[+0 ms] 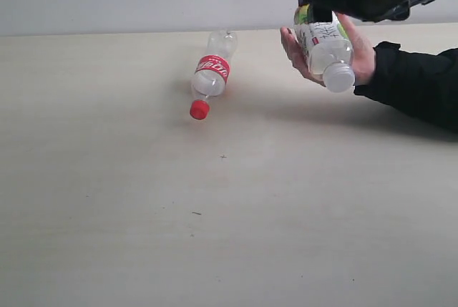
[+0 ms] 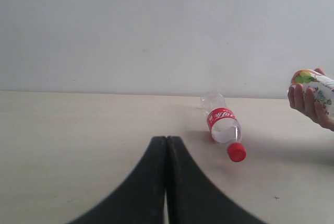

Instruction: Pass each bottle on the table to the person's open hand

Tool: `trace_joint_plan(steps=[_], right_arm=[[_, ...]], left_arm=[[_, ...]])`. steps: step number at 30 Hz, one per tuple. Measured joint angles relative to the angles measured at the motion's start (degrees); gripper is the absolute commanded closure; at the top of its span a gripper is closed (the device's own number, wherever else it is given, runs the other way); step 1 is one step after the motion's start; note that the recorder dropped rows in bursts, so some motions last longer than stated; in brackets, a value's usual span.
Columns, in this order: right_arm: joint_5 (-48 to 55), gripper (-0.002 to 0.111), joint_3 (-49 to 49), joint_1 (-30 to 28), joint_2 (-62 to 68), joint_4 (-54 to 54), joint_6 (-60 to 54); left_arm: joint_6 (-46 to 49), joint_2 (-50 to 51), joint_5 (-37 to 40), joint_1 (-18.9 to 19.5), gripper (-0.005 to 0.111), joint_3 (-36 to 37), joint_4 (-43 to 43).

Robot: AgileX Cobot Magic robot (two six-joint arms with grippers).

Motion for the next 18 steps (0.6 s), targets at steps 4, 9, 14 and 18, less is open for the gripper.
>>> trace_joint_plan(steps=[4,9,14,18], right_arm=[[6.4,0.066,0.0,0.0,-6.0,0.0,-2.0],[13.1,0.108,3.3,0.0,-16.7,1.0,-6.0],[12.5,0.108,14.5,0.0,-32.4,2.5,-8.7],[12.3,0.108,22.1,0.0,-47.8,7.1,-13.6]], left_arm=[[0.0,0.0,0.0,0.0,0.107,0.0,0.0],[0.0,0.0,0.0,0.0,0.107,0.0,0.0],[0.0,0.0,0.0,0.0,0.107,0.0,0.0],[0.0,0.0,0.0,0.0,0.107,0.0,0.0]])
